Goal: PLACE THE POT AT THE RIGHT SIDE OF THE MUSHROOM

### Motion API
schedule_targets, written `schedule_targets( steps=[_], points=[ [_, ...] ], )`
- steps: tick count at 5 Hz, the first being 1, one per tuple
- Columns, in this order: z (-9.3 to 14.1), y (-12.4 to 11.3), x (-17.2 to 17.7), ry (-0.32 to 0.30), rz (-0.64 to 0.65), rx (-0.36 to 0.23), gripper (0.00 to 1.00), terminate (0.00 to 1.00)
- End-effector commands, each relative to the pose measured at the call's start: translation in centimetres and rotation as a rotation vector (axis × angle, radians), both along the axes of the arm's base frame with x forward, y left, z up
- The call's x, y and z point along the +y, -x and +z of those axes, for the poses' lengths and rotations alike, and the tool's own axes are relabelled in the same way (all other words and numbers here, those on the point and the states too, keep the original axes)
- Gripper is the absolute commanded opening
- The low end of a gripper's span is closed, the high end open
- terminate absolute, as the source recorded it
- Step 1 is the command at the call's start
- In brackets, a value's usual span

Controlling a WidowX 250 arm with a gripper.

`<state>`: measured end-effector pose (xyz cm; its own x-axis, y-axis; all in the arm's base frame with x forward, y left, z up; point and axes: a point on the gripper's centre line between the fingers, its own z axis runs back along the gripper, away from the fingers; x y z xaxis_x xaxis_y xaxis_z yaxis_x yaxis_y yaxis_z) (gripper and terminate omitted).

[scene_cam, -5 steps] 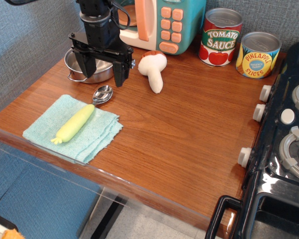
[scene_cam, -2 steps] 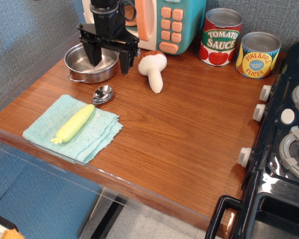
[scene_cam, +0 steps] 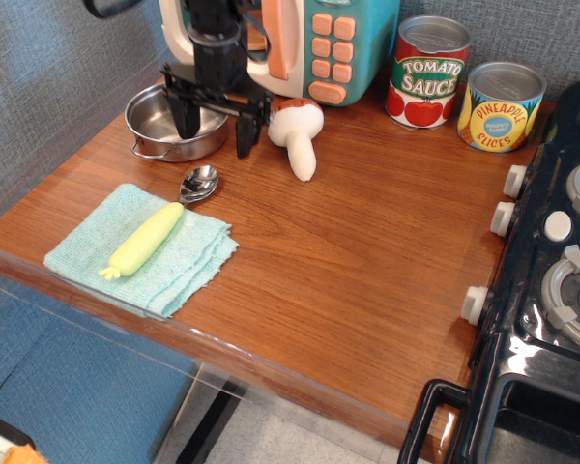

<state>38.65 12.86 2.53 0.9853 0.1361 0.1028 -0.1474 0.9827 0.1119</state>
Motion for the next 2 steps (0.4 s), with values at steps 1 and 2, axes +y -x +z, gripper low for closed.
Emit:
schedule_targets(
  steps=[1,2],
  points=[
    [0.12,-1.52,0.62,-0.034,0.017,-0.004,1.0,0.0],
    [-0.03,-1.32,0.88,-0.033,0.023,0.003,0.0,0.0]
  ],
)
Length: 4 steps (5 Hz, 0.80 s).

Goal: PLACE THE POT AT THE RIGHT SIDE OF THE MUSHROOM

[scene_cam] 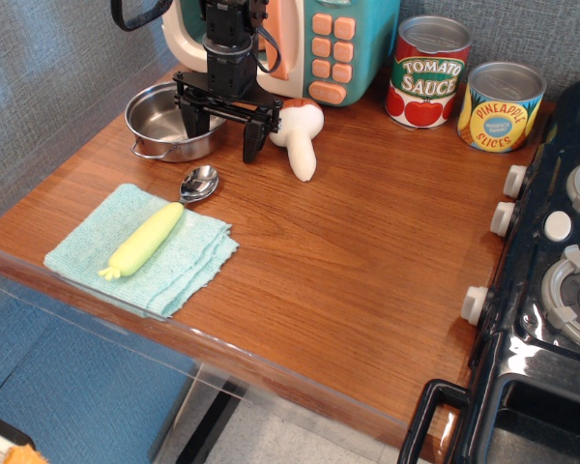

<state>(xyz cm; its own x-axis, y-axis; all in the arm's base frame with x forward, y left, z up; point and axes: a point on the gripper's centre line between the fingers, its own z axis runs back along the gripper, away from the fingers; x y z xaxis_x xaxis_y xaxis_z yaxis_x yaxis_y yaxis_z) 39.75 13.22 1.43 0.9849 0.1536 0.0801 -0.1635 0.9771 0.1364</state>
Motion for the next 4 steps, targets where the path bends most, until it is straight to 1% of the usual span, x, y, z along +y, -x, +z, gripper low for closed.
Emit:
schedule_targets(
  steps=[1,2,3,4],
  points=[
    [1.2,0.0,0.7,-0.016,0.006,-0.02,0.0,0.0],
    [1.7,0.1,1.2,-0.02,0.01,-0.024,0.0,0.0],
    [2.7,0.3,1.7,-0.015,0.006,-0.046,0.0,0.0],
    [6.6,1.2,1.6,-0.054,-0.027,-0.126,0.0,0.0]
  ],
)
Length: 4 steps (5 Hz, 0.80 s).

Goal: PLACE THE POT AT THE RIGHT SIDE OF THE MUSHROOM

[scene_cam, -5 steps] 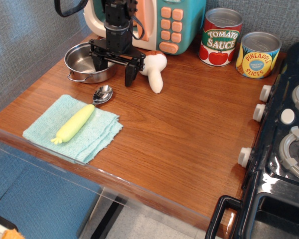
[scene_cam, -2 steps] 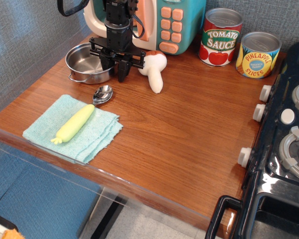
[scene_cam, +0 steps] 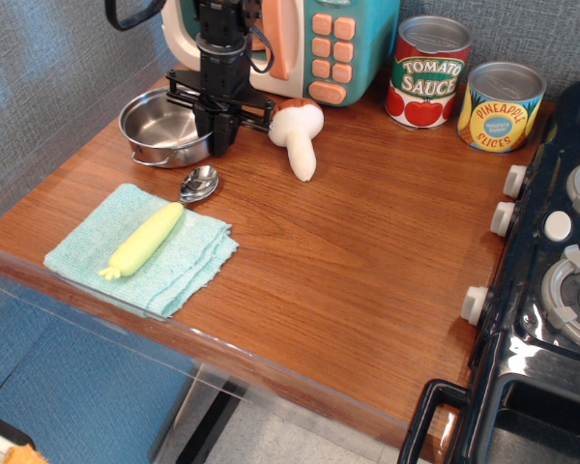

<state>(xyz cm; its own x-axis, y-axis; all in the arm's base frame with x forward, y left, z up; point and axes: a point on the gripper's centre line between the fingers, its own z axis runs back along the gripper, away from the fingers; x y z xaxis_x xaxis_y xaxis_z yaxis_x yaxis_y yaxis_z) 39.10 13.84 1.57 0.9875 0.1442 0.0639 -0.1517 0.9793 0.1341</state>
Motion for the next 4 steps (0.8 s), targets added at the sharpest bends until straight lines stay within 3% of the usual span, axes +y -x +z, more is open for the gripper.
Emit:
schedule_targets(
  steps=[1,3,4],
  points=[
    [10.1,1.7,-2.9,-0.08,-0.152,-0.226,0.0,0.0],
    [9.9,0.4,-12.8,-0.029,-0.45,-0.245,0.0,0.0],
    [8.5,-0.2,-17.9,-0.033,-0.548,-0.219,0.0,0.0]
  ],
)
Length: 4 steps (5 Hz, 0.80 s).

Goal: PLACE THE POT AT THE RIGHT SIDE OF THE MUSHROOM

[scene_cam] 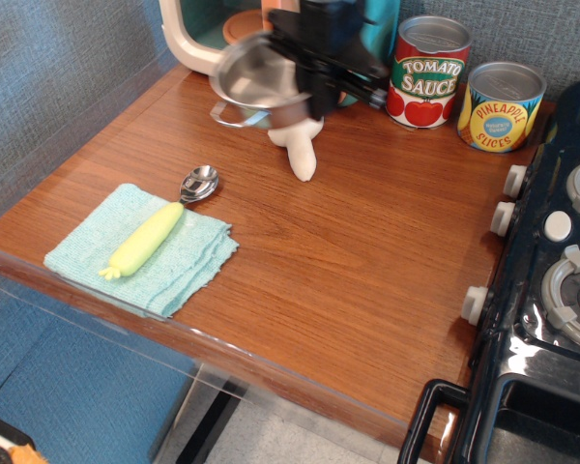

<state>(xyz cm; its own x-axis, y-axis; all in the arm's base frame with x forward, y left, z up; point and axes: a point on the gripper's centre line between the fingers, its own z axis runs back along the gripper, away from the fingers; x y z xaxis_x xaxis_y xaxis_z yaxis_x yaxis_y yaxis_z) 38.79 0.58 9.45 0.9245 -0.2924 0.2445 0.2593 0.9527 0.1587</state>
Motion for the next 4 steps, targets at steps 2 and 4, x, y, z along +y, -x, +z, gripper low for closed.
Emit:
schedule_targets(
  steps=[2,4],
  points=[
    [-2.6,0.5,-10.9,-0.066,-0.186,-0.006,0.0,0.0],
    [-2.4,1.2,-11.4,-0.072,-0.057,0.073,0.0,0.0]
  ],
)
